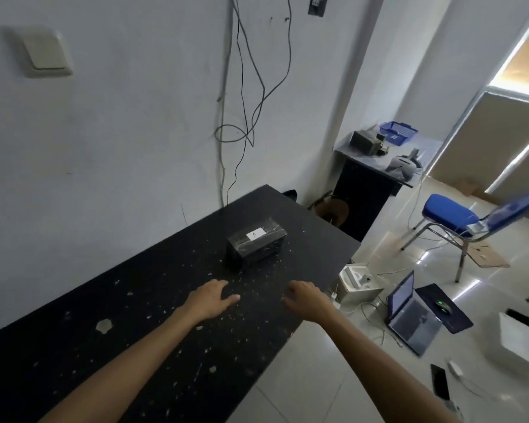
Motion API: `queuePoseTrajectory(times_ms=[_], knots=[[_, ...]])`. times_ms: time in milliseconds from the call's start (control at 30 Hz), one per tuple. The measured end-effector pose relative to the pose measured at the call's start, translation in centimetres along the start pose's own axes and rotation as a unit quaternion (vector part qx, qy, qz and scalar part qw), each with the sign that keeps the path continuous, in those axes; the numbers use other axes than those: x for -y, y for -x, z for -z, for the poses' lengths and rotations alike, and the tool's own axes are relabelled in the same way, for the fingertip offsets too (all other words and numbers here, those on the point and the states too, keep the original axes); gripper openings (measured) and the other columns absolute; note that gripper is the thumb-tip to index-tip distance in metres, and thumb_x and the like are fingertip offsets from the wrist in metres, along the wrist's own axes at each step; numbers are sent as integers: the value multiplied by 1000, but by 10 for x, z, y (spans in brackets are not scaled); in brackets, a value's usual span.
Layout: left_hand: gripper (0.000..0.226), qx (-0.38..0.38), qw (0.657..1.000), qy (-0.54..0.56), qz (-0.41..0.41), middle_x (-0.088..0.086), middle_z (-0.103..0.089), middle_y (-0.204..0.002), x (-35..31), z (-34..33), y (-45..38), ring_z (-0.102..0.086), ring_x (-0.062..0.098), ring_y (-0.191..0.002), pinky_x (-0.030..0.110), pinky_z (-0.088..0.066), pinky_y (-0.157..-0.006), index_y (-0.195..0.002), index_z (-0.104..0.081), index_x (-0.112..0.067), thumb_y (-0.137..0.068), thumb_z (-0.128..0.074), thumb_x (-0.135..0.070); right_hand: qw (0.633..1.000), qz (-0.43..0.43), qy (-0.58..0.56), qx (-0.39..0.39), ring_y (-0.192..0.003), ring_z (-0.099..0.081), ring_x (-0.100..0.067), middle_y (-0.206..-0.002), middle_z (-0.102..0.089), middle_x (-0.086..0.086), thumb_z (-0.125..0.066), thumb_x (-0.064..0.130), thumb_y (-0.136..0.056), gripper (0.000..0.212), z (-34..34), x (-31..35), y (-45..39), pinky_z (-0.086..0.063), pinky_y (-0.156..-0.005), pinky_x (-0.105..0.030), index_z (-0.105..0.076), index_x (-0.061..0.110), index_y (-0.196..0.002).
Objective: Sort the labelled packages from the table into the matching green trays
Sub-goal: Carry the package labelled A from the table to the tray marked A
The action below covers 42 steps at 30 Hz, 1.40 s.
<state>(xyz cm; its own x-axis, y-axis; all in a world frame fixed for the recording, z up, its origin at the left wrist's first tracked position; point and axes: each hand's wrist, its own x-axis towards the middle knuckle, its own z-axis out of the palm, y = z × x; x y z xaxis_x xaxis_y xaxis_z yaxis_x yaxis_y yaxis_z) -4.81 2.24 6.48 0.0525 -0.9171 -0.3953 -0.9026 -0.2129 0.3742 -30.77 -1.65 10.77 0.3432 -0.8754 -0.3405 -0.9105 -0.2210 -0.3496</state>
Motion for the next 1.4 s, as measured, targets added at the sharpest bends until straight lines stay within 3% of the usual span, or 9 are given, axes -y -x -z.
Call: queuePoseTrajectory(times_ms=[200,367,533,733,867,1033,1167,1300,1400], knots=[[79,-10,998,3,61,5,-41,-151,-11,4,-83,-46,24,-134,44,-43,-104,-149,-35,-21,-88,-45,-70,999,34,12,26,-86,-65,-18,-99,-64,-1,-56,35,-92,21,29,-34,-110,-58,-83,-41,-62,17,-101],[80,-31,983,87,160,8,-41,-151,-27,2,-157,-44,27,-134,45,-41,-104,-150,-33,-18,-90,-39,-71,998,62,-7,33,-118,-59,-28,-130,-58,-9,-56,38,-94,43,61,-66,-216,-51,-98,-45,-56,16,-130],[95,-58,939,211,267,11,-23,-162,-49,-10,-210,-28,29,-146,48,-30,-114,-157,-7,-15,-88,-38,-73,997,29,-18,65,-132,-47,-38,-145,-45,-19,-49,44,-99,60,77,-83,-314,-43,-106,-50,-40,6,-145],[107,-108,839,370,383,10,-13,-165,-76,-22,-282,-23,32,-148,46,-26,-117,-157,5,-16,-84,-47,-74,989,40,5,143,-135,-46,-39,-149,-44,-20,-50,53,-97,75,80,-91,-415,-41,-108,-51,-33,3,-149],[96,-136,797,450,379,9,-36,-156,-74,-24,-289,-38,30,-140,45,-34,-114,-154,-21,-14,-84,-56,-69,985,17,-45,166,-133,-48,-42,-146,-48,-23,-55,43,-96,74,64,-81,-408,-43,-107,-51,-28,-1,-149],[80,-213,773,464,377,10,-56,-136,-77,-24,-273,-54,28,-122,43,-45,-104,-140,-41,-13,-81,-66,-62,986,-1,-139,91,-128,-53,-39,-142,-53,-17,-59,45,-92,69,59,-73,-376,-47,-103,-49,-37,5,-144],[76,-289,765,464,340,4,-62,-125,-77,-7,-263,-59,22,-113,35,-48,-94,-130,-49,-20,-73,-71,-65,988,24,-148,41,-141,-40,-36,-155,-36,-18,-58,57,-90,91,70,-62,-374,-39,-111,-49,-24,4,-155],[86,-367,754,444,317,-1,-62,-118,-83,39,-251,-61,20,-108,43,-51,-95,-121,-50,-25,-57,-70,-79,984,50,-171,6,-127,-50,-34,-136,-45,-14,-59,74,-77,95,104,-32,-367,-46,-103,-50,-41,7,-143],[93,-444,741,403,301,-7,-61,-112,-95,82,-218,-61,15,-100,35,-51,-82,-119,-47,-29,-49,-66,-88,975,96,-191,-58,-130,-45,-33,-138,-41,-13,-59,81,-68,105,133,2,-332,-45,-105,-51,-38,9,-141]])
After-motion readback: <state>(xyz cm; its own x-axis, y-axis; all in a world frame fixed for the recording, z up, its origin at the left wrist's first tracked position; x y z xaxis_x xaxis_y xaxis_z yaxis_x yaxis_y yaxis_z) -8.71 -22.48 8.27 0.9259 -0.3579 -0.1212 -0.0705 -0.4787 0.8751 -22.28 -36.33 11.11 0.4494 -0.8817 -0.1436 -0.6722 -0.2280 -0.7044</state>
